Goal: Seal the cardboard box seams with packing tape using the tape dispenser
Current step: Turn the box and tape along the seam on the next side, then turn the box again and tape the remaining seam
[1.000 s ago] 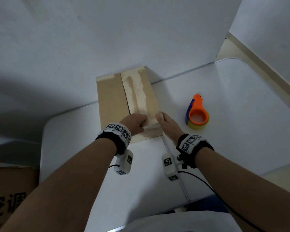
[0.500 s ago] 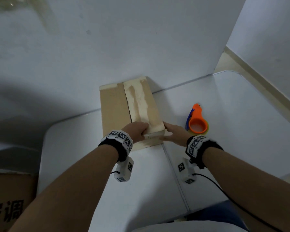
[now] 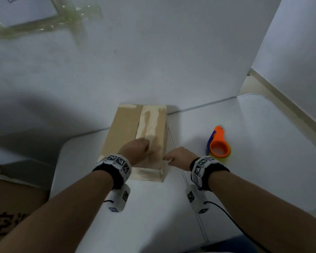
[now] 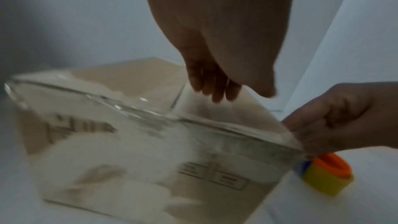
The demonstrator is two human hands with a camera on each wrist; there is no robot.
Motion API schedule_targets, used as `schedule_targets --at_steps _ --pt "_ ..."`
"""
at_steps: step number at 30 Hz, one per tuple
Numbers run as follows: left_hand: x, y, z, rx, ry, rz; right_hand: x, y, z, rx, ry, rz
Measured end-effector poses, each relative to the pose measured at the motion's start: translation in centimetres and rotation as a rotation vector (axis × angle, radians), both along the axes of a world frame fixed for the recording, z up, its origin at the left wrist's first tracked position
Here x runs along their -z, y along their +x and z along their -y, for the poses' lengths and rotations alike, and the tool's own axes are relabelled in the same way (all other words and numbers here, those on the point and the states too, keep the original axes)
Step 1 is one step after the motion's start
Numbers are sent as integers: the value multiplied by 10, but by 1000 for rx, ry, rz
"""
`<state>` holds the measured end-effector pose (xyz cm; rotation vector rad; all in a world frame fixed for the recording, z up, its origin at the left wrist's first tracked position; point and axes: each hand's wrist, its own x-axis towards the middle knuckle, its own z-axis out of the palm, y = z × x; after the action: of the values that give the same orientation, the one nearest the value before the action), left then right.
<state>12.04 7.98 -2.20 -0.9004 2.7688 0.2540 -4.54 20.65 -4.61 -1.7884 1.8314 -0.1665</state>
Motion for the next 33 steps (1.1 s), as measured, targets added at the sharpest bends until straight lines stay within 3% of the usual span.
schedule_targets --at_steps 2,7,10,12,16,21,22,24,26,28,30,31,33 --pt "8 -21 -3 -89 2 -83 -8 -8 -4 74 -1 43" --pt "25 -59 -28 -296 54 79 -14 -37 -26 399 -25 201" --pt "22 -62 -33 -170 32 90 -1 -54 -37 646 -39 459" --pt "18 -56 -35 -78 38 99 6 -64 -42 772 -94 520" --pt "22 -22 -39 151 96 64 -10 -58 -38 908 -322 375" --pt "25 46 -10 365 45 16 -21 -41 -22 839 -265 251" --pt "24 60 0 314 26 7 -18 -39 -19 796 -217 232" --pt "23 86 15 49 19 -80 -11 -33 -17 704 -125 232" --pt "27 103 21 -281 -69 -331 -9 -24 -17 594 -116 264" --pt "35 105 17 -715 -85 -597 -9 -15 -16 488 -156 244" --pt "46 94 8 -1179 219 -710 -11 -12 -12 436 -126 207" --pt "51 86 5 -1320 391 -763 -13 -12 -11 423 -78 253" --pt "61 69 2 -1418 630 -907 -16 -11 -8 386 5 396"
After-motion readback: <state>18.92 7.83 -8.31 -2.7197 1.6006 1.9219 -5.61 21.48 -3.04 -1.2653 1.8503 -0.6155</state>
